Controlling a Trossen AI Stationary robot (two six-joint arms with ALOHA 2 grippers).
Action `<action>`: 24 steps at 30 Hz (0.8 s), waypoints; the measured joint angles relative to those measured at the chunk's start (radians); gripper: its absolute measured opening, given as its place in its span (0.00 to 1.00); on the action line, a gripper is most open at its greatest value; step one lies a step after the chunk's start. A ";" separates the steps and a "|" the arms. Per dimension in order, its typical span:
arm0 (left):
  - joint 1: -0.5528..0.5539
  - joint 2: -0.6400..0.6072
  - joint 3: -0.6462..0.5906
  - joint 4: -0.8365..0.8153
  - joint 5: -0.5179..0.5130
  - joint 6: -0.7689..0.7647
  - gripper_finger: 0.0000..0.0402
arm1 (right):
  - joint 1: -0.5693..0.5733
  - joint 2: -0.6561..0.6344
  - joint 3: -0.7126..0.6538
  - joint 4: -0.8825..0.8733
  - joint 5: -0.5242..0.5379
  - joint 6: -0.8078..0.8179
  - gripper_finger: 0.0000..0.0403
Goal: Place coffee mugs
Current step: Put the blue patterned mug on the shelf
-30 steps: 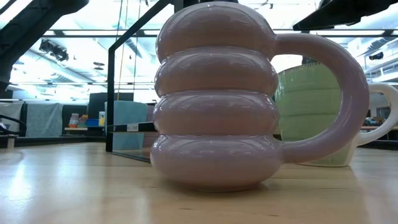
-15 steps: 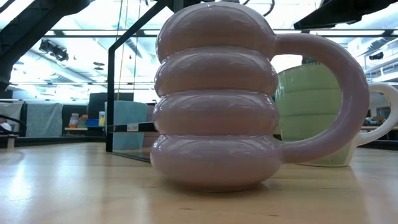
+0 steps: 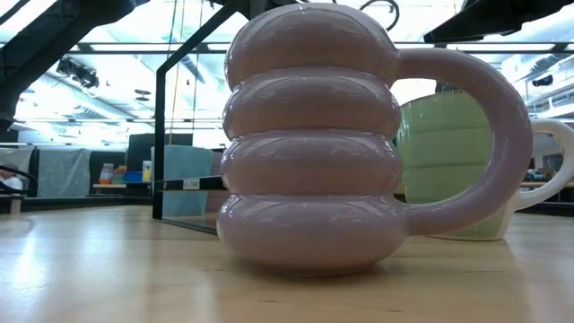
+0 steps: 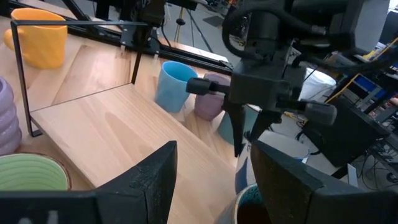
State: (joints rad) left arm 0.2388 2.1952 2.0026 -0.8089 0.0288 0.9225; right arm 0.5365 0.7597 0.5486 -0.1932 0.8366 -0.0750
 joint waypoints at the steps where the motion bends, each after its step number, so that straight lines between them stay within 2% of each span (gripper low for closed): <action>1: 0.001 0.000 0.000 0.012 0.000 0.003 0.08 | 0.000 0.000 0.000 -0.001 0.000 0.000 0.52; 24: 0.018 0.012 0.000 0.026 -0.044 0.054 0.09 | 0.001 0.000 -0.001 -0.003 0.001 0.002 0.52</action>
State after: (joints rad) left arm 0.2573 2.2074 2.0029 -0.7833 -0.0150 0.9763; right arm 0.5373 0.7597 0.5480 -0.1967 0.8371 -0.0730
